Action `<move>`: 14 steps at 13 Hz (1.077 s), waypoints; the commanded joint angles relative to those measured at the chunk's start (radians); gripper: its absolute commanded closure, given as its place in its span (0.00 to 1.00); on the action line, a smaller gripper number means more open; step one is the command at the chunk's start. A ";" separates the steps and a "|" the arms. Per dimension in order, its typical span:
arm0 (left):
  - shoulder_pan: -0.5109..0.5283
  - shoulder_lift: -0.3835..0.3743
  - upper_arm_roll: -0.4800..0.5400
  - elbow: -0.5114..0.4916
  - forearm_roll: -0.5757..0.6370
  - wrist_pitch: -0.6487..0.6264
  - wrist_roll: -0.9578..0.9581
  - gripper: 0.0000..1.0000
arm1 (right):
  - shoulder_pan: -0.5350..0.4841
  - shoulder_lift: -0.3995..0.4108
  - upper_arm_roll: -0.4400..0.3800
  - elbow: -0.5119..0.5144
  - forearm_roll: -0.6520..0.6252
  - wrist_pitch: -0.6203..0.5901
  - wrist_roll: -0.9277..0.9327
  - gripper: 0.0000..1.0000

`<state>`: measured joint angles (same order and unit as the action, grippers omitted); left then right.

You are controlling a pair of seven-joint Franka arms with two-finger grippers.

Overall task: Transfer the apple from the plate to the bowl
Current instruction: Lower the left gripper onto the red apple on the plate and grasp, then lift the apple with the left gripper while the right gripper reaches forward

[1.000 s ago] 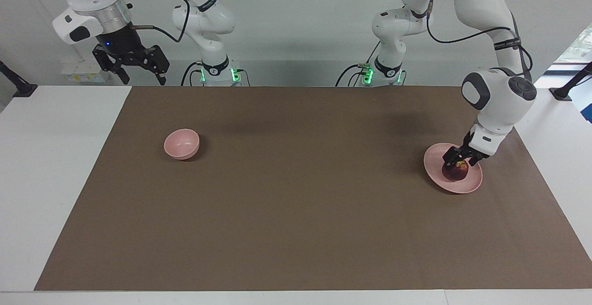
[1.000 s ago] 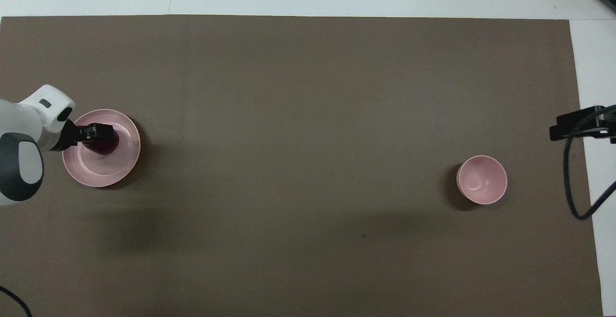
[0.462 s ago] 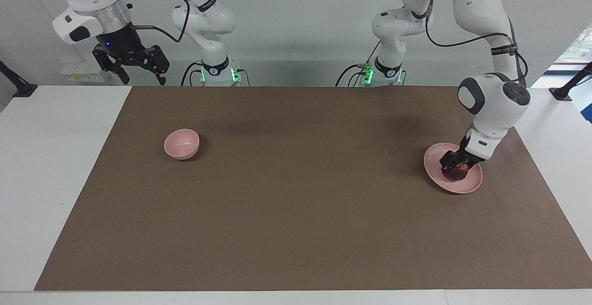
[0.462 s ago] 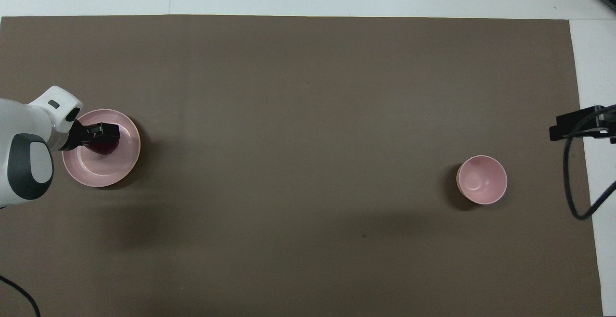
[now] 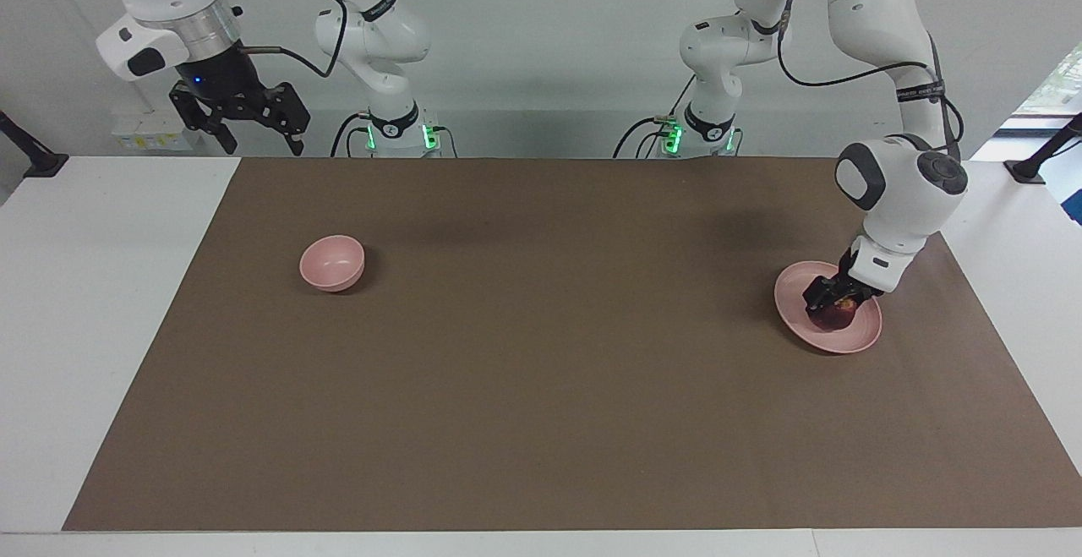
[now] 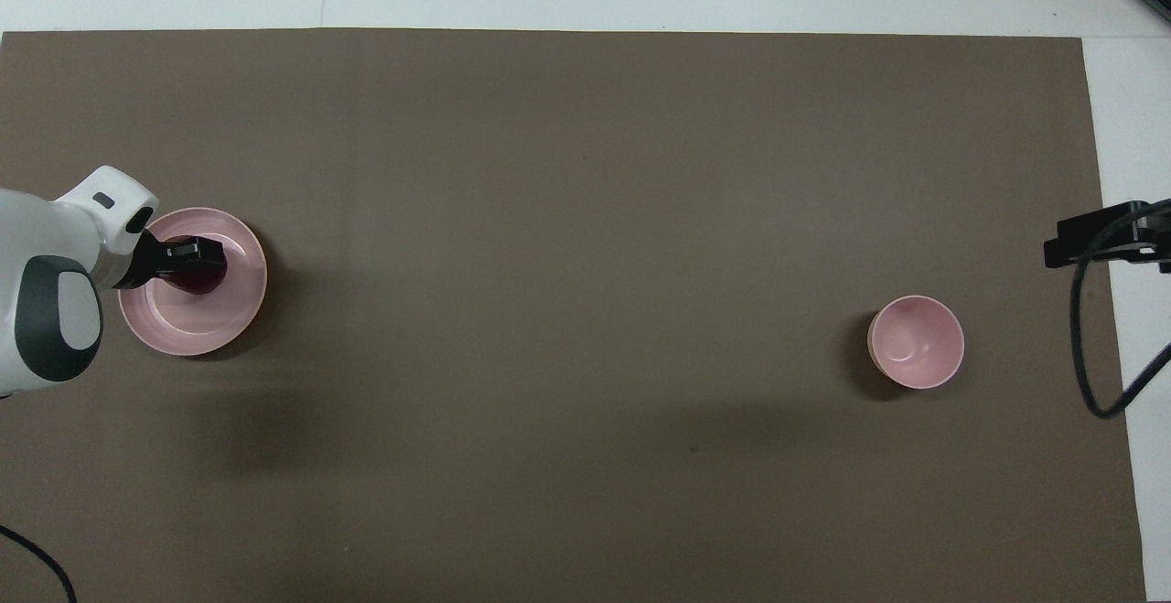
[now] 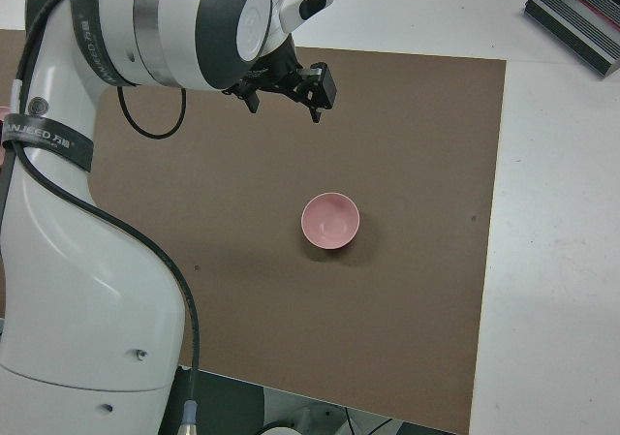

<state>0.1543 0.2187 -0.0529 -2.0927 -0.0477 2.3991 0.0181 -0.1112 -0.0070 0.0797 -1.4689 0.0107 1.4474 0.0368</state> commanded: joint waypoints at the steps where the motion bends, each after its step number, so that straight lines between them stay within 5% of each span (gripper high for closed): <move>1: -0.006 -0.002 -0.001 -0.009 -0.012 0.000 0.006 0.92 | -0.012 -0.011 0.006 -0.011 0.002 -0.013 -0.025 0.00; 2: -0.018 -0.002 0.001 -0.009 -0.012 0.006 0.011 1.00 | -0.012 -0.011 0.006 -0.011 0.000 -0.015 -0.026 0.00; 9: -0.019 -0.013 -0.001 0.014 -0.009 -0.012 0.006 1.00 | -0.011 -0.025 0.008 -0.031 -0.001 -0.021 -0.026 0.00; 14: -0.009 -0.061 -0.011 0.192 -0.052 -0.308 0.008 1.00 | -0.011 -0.034 0.008 -0.044 0.000 -0.024 -0.025 0.00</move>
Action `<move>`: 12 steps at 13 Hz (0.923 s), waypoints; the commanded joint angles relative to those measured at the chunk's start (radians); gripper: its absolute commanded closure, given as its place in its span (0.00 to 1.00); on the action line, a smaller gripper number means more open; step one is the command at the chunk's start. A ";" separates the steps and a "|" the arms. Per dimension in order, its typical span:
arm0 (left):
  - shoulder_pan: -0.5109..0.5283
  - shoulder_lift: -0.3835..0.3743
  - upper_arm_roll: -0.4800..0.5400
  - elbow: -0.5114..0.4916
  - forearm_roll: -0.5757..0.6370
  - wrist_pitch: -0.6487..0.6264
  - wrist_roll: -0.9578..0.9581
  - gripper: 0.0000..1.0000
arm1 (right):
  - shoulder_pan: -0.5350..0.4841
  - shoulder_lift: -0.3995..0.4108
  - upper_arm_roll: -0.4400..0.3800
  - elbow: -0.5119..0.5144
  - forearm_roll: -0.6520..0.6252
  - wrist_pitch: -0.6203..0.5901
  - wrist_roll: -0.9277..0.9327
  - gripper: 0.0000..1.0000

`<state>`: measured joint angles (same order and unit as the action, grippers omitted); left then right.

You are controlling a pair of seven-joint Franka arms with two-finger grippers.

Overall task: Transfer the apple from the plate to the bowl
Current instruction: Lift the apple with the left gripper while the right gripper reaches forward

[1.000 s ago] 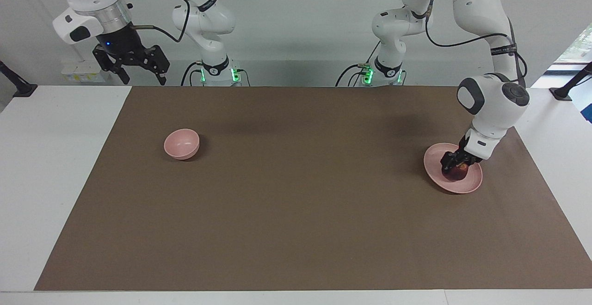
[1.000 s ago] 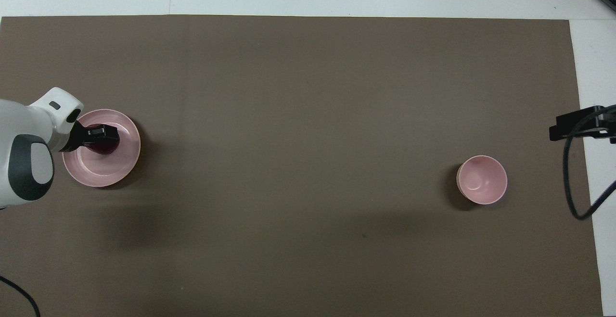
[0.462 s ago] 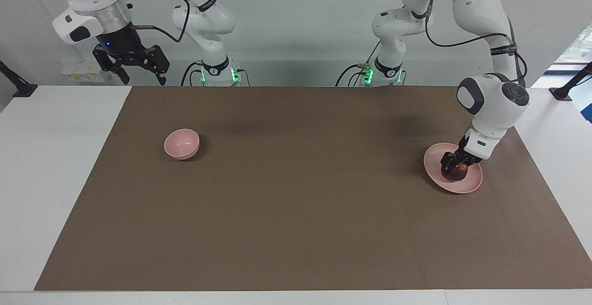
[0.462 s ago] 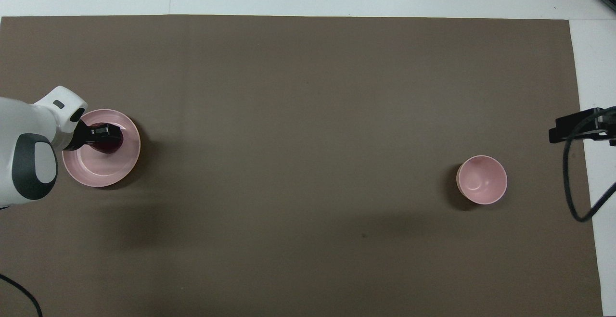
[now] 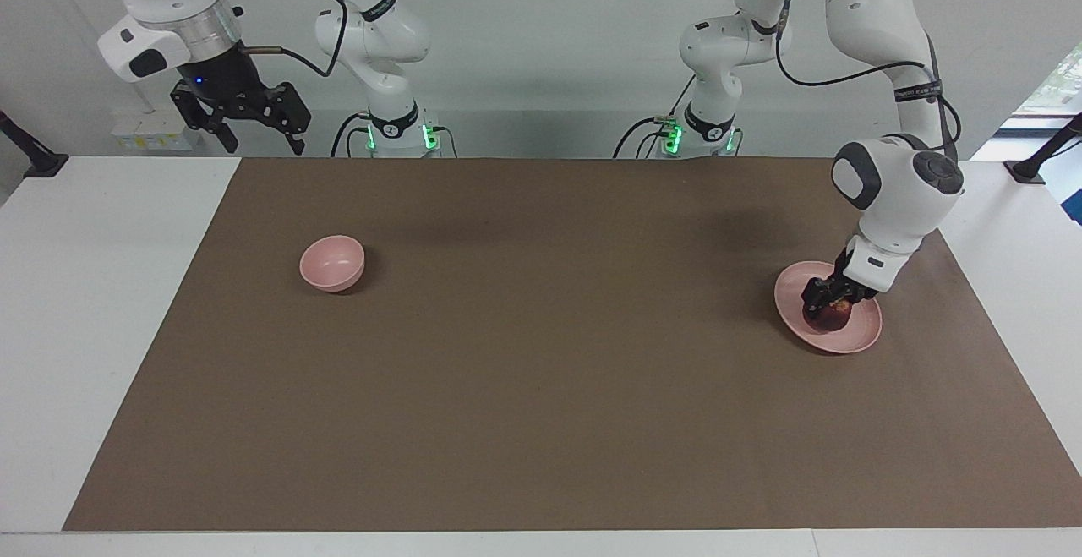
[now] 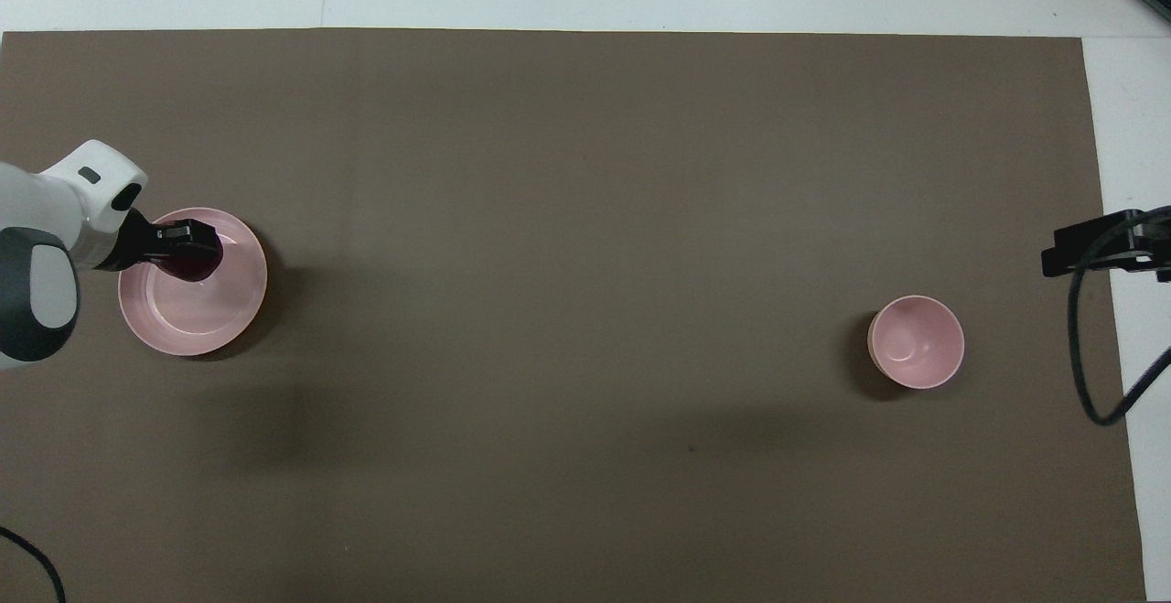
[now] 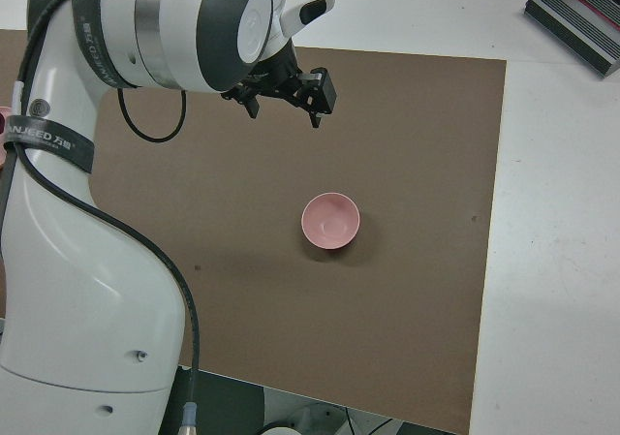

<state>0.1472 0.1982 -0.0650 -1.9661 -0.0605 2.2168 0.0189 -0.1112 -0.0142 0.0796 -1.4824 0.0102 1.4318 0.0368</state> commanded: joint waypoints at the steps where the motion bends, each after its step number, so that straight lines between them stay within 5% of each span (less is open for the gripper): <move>1: 0.000 -0.063 0.002 0.090 -0.106 -0.164 0.015 1.00 | -0.011 -0.027 0.008 -0.030 0.007 -0.011 -0.025 0.00; 12: -0.012 -0.134 -0.013 0.132 -0.735 -0.376 0.071 1.00 | -0.013 -0.079 0.008 -0.118 0.001 0.041 -0.020 0.00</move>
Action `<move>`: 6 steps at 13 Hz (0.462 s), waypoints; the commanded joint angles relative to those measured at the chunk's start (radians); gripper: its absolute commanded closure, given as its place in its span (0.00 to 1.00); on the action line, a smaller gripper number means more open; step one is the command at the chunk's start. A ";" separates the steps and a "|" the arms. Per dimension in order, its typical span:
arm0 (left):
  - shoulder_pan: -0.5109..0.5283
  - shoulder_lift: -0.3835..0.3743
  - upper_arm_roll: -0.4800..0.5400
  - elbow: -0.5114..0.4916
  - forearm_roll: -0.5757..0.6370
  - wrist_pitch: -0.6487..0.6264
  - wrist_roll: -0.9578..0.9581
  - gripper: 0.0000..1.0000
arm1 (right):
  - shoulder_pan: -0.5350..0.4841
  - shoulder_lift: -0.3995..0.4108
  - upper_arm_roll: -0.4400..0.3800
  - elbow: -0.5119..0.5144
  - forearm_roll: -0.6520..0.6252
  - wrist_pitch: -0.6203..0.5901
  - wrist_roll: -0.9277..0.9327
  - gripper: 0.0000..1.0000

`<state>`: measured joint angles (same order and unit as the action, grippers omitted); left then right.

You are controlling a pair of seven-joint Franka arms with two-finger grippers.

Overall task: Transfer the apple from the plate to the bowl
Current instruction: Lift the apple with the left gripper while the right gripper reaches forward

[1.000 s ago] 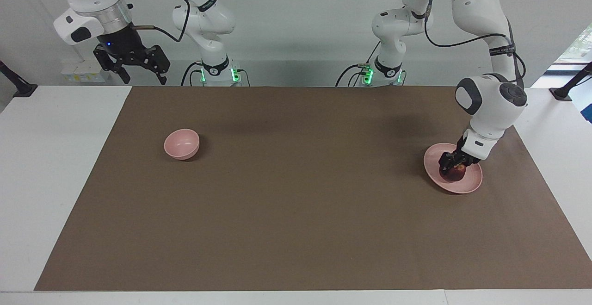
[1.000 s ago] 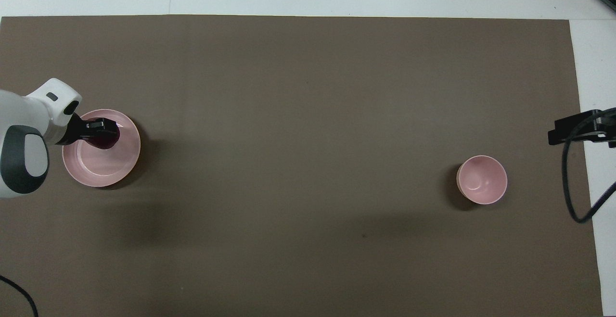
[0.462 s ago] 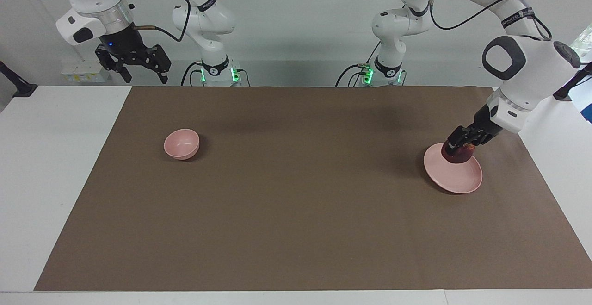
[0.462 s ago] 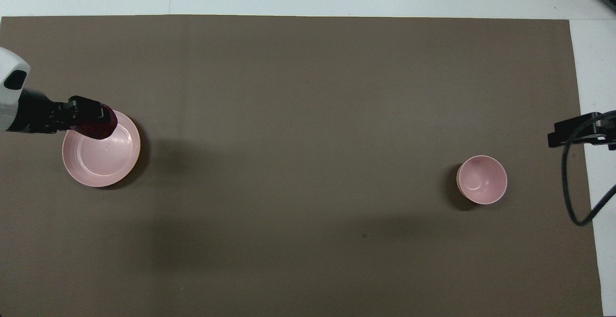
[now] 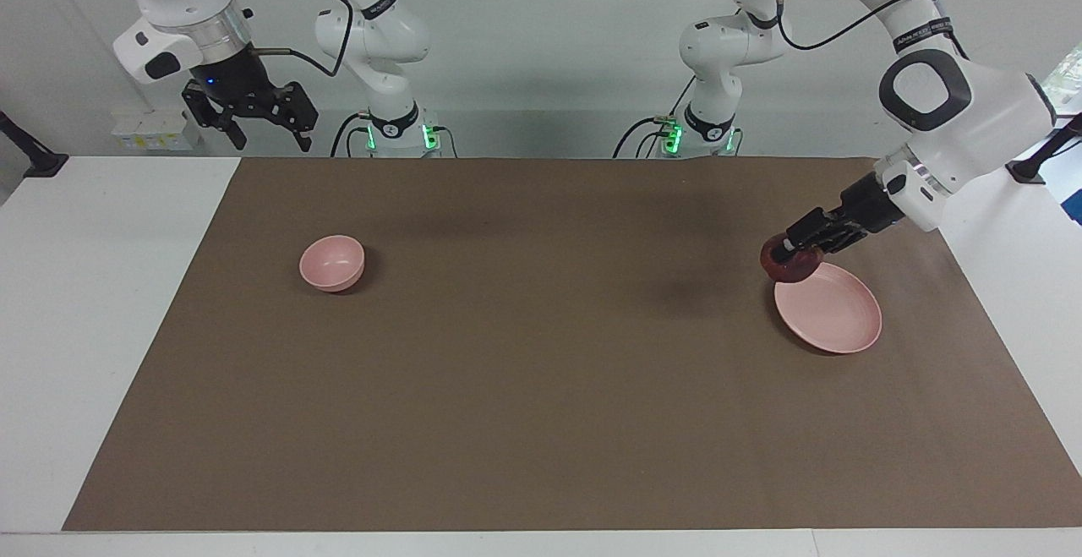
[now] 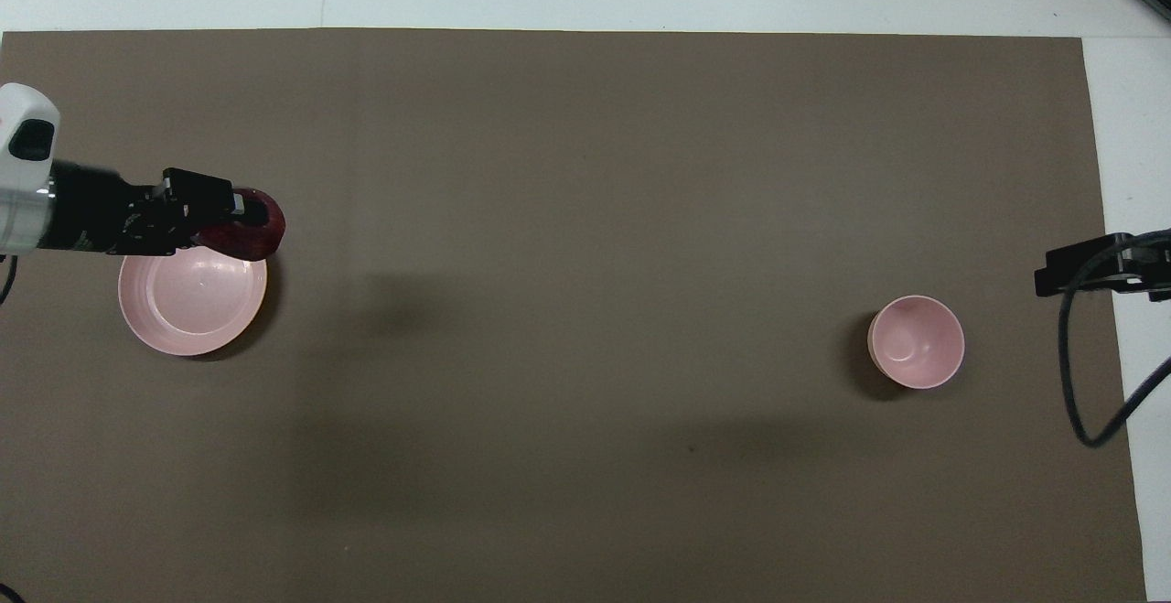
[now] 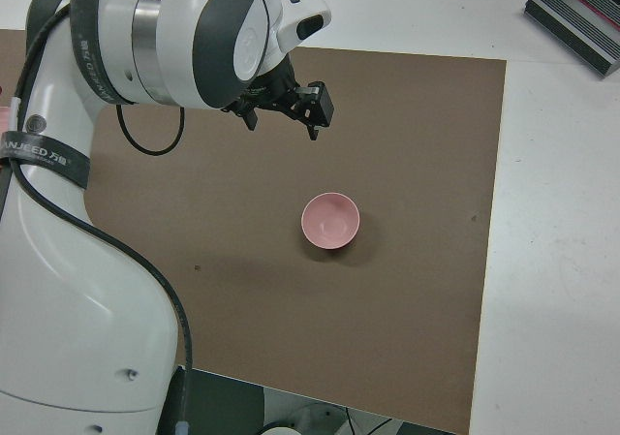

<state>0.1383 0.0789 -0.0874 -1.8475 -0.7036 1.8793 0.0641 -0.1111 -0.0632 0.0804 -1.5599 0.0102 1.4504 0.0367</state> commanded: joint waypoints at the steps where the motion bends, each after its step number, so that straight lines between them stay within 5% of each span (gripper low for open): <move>1: -0.005 -0.021 0.008 0.013 -0.149 -0.055 0.029 1.00 | -0.016 -0.027 0.007 -0.036 0.005 0.027 -0.018 0.00; 6: -0.005 -0.048 -0.074 0.001 -0.399 -0.081 0.031 1.00 | 0.060 -0.021 0.025 -0.051 0.040 0.062 0.018 0.00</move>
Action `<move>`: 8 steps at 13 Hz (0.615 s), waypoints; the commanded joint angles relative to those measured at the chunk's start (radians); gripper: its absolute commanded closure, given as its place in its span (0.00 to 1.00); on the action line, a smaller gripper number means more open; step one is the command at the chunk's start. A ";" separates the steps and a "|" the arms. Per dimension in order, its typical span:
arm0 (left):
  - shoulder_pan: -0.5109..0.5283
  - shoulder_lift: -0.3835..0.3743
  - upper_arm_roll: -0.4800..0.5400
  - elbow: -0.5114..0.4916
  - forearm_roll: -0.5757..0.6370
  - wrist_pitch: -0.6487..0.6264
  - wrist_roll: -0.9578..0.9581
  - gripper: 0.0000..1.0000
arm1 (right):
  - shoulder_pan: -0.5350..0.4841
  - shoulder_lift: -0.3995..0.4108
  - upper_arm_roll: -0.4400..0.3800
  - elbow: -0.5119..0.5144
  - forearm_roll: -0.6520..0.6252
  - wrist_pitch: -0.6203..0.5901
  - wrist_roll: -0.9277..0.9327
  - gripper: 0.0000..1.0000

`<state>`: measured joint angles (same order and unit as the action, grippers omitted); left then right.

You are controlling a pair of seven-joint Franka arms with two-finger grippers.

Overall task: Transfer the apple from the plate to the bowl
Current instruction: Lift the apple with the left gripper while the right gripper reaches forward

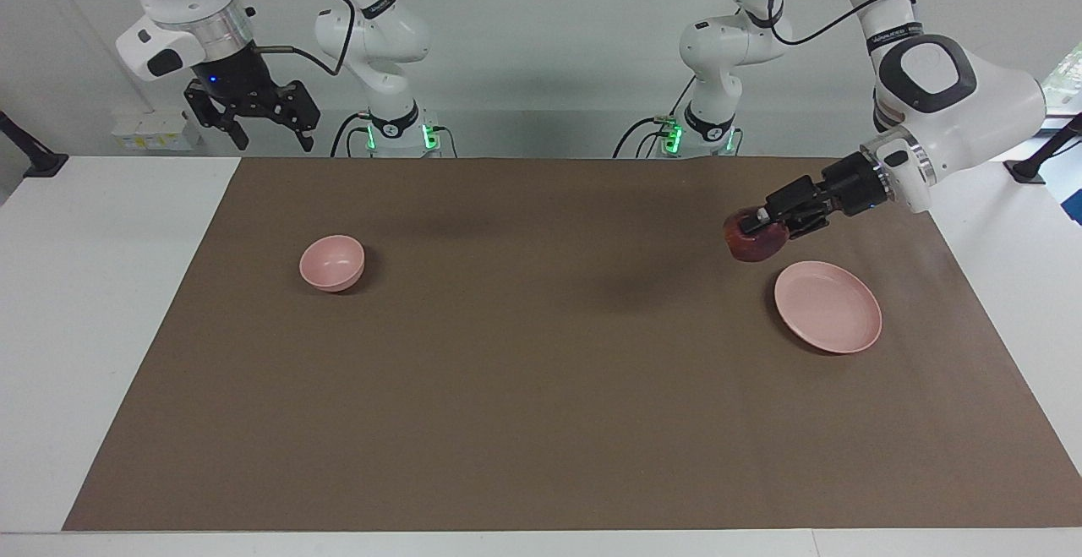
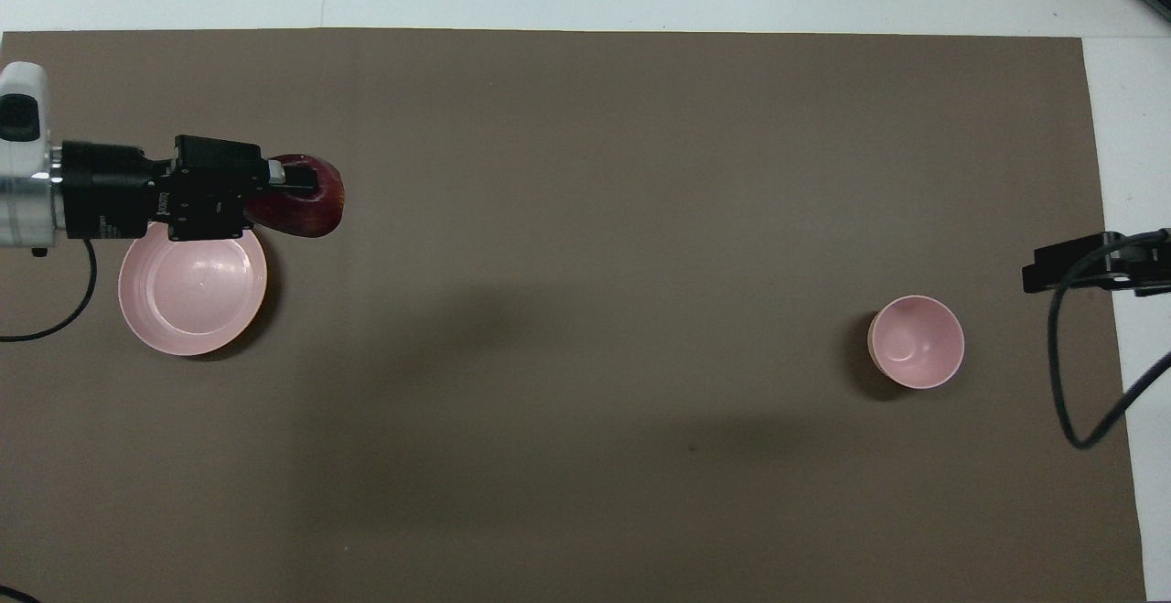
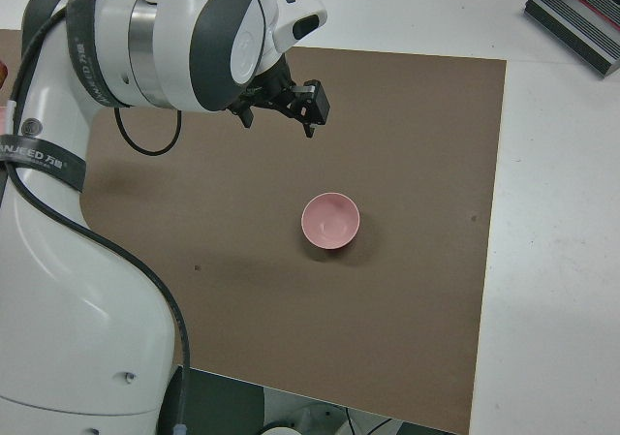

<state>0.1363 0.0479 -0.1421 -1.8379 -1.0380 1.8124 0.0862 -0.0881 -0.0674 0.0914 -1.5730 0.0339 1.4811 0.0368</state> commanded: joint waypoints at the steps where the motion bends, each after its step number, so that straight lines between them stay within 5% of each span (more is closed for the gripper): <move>1: -0.003 -0.019 -0.042 -0.009 -0.104 -0.007 0.009 1.00 | 0.056 -0.005 0.017 -0.036 0.027 0.030 0.082 0.00; 8: -0.006 -0.061 -0.085 -0.041 -0.362 -0.008 0.159 1.00 | 0.151 0.084 0.019 -0.030 0.392 0.074 0.640 0.00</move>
<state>0.1355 0.0381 -0.2186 -1.8393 -1.3442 1.8101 0.1820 0.0416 -0.0021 0.1090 -1.6006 0.3486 1.5262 0.5455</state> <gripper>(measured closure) 0.317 0.000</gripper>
